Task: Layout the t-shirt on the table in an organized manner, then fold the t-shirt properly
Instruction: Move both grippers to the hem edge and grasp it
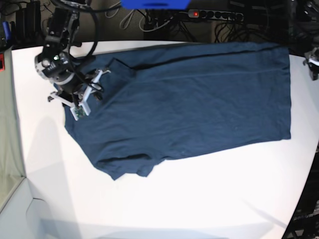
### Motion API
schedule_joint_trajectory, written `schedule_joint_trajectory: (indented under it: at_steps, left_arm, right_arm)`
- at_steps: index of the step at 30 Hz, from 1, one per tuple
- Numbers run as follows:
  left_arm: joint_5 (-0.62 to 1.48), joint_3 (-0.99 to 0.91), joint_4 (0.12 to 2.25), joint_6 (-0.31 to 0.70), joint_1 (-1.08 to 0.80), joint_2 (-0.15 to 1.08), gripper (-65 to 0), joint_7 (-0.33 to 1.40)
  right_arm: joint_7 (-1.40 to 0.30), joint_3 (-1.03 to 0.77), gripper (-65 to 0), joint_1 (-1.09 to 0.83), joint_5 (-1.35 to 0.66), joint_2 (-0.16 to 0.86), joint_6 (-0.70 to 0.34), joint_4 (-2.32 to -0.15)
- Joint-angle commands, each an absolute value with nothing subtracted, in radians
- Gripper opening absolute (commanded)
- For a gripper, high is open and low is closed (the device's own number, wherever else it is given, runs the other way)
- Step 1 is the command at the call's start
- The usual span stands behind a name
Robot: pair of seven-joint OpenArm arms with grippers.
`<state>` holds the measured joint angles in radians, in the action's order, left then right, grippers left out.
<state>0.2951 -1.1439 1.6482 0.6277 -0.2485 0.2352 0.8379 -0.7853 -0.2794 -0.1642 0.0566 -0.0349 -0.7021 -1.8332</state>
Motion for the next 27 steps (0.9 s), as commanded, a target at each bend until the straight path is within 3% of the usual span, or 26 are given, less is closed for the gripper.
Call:
schedule_joint_trajectory:
  at_steps: [1, 6, 15, 27]
  left_arm:
    - [0.318, -1.15, 1.659, 0.627, -0.213, 0.257, -22.1, 0.812]
    - [0.318, -1.155, 1.598, 0.627, -0.101, 0.266, -22.0, 0.812]
    - [0.317, -1.003, 1.316, 0.618, 0.104, 0.371, -22.0, 0.811]
    - [0.317, -0.748, 0.918, 0.607, 0.26, 0.464, -22.0, 0.558]
  right_arm:
    - [-0.762, -0.28, -26.4, -0.148, 0.047, -0.031, -0.698, -1.85]
    - [-0.763, -0.278, -23.1, -0.021, 0.047, -0.031, -0.698, -1.802]
    - [-0.753, -0.277, -23.1, 0.34, 0.048, 0.053, -0.698, -1.351]
    - [-0.398, -0.277, -23.1, 0.576, 0.047, 0.162, -0.698, -0.788]
